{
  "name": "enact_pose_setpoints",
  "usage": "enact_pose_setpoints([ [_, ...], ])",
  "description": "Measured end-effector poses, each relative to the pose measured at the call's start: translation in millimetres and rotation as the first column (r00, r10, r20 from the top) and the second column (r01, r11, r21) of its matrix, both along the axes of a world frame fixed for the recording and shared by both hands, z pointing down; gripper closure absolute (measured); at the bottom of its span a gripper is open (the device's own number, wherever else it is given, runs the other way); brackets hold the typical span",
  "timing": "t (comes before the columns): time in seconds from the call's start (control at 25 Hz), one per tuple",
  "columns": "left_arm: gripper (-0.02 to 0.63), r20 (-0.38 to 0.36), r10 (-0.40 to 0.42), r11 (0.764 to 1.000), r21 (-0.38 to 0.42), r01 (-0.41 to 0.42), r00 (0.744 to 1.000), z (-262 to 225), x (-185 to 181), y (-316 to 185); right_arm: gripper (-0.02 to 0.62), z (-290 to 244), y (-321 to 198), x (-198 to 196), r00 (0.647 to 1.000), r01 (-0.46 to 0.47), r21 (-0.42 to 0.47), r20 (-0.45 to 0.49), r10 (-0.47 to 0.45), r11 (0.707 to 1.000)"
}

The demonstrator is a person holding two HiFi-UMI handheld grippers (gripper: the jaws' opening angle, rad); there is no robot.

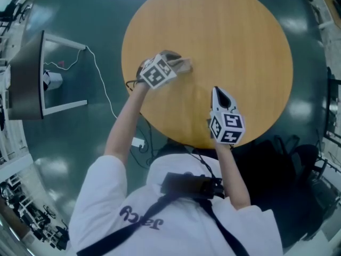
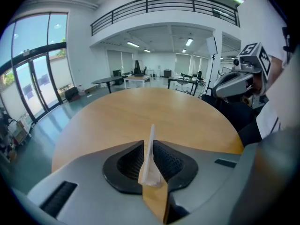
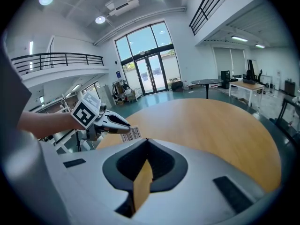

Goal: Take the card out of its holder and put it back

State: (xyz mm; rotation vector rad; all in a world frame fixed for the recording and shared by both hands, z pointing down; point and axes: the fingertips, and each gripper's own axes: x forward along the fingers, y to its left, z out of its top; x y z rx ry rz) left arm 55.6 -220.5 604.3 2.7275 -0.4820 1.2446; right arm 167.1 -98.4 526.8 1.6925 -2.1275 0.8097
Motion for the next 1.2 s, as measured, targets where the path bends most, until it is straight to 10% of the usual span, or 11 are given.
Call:
enact_pose_setpoints([
  [0.2,0.551,-0.095,-0.201,0.976,0.066,0.207,0.975,-28.7,-34.1,-8.0,0.574,-10.4,9.8,-5.6,0.999,0.026,0.04,-0.024,-0.025,0.999],
  [0.4,0.551,-0.293,-0.334,0.928,0.065,0.367,0.896,-71.3,-60.4,11.5,0.574,-28.2,13.2,-29.0,0.997,0.074,0.123,-0.04,-0.07,0.99],
  [1.04,0.577,-0.614,-0.453,0.781,0.076,0.62,0.646,-169.8,-88.0,138.3,0.574,-101.3,45.0,-104.0,0.988,0.155,0.385,-0.086,-0.132,0.91],
  [1.2,0.592,-0.656,-0.424,0.751,0.13,0.647,0.625,-187.8,-85.4,145.2,0.575,-114.7,49.6,-109.9,0.983,0.178,0.415,-0.114,-0.143,0.892],
])
